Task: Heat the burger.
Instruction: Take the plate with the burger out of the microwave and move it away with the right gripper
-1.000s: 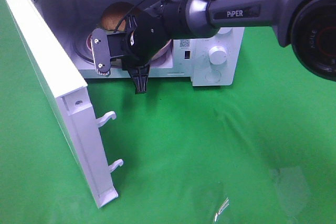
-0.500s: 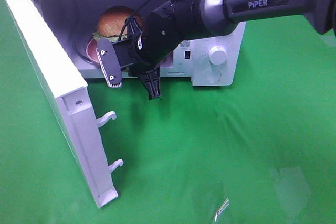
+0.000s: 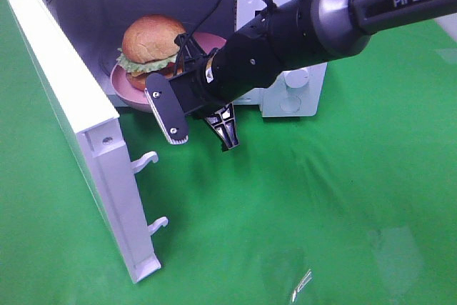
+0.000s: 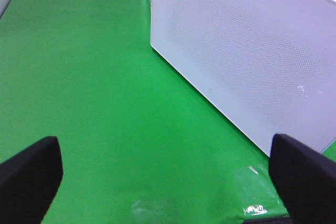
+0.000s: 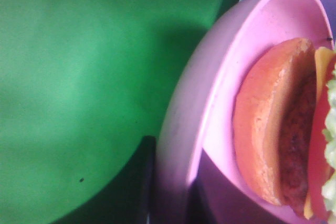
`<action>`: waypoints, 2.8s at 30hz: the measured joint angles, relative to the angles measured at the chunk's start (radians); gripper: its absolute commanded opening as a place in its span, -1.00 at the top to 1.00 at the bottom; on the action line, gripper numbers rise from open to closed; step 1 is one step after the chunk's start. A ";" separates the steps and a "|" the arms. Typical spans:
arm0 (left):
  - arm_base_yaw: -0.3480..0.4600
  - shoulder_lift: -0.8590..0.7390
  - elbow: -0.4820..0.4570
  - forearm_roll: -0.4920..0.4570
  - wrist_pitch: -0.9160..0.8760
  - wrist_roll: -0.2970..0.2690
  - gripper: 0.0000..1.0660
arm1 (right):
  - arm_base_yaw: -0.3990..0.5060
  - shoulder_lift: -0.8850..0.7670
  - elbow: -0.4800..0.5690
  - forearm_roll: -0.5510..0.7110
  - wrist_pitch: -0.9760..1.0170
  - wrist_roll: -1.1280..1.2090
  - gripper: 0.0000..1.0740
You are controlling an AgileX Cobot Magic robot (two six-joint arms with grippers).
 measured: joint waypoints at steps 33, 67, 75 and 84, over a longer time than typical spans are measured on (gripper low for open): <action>0.000 0.000 0.000 0.000 0.000 0.000 -0.89 | 0.002 -0.385 0.508 0.002 -0.146 -0.015 1.00; 0.000 0.000 0.000 0.000 0.000 0.000 -0.89 | -0.006 -0.792 0.785 0.019 -0.042 0.008 1.00; 0.000 0.000 0.000 0.000 0.000 0.000 -0.89 | -0.006 -0.901 0.819 0.020 0.040 0.009 1.00; 0.000 0.000 0.000 0.000 0.000 0.000 -0.89 | -0.006 -1.055 0.862 0.014 0.152 0.052 1.00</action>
